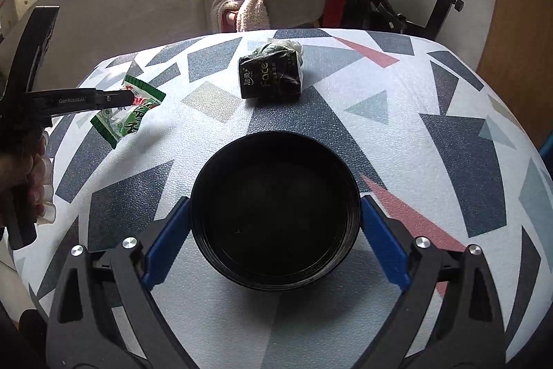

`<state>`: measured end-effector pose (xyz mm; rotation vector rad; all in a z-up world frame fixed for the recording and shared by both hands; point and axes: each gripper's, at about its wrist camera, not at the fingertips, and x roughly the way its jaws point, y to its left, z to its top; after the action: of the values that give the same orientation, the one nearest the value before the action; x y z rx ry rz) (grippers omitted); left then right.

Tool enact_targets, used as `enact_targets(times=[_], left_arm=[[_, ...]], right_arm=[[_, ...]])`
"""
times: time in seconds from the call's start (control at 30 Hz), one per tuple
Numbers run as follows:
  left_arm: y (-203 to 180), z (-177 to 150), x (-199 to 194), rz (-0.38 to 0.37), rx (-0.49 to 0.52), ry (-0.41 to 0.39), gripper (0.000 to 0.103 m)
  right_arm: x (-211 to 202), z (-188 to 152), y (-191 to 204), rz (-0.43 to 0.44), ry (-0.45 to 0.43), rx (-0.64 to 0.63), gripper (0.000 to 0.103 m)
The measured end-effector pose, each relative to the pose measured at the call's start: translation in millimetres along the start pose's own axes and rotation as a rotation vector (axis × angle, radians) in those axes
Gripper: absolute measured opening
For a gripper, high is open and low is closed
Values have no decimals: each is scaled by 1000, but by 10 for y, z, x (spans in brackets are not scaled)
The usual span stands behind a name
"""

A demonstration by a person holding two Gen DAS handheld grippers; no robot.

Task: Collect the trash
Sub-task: 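Carry the green wrapper and black lid down and release both into the bin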

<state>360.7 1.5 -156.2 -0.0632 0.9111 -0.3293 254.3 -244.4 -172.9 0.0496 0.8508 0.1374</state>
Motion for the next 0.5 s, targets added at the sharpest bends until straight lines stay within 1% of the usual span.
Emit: enact_targets(times=[0.07,0.17,0.23,0.33,0.5], left_arm=[[-31,-123,-204,-11,-3,-12,12],[-104,-354,-464,-25,-4,-2,12],[-181,-515,-637,-22,23,-6,12],[-293,-750,-911,-16,60,-23,12],[-433,-1054,-1352,-31,76,-67,12]], right_arm=[[-39,-3,27,-7,-16,-16,93],[-174,-10,97,12,-43,-60,93],[-313,3,152,12,-64,-90,93],[-550,15,173,28,-96,-84,93],[-866,-89,236,37,-112,-93,93]])
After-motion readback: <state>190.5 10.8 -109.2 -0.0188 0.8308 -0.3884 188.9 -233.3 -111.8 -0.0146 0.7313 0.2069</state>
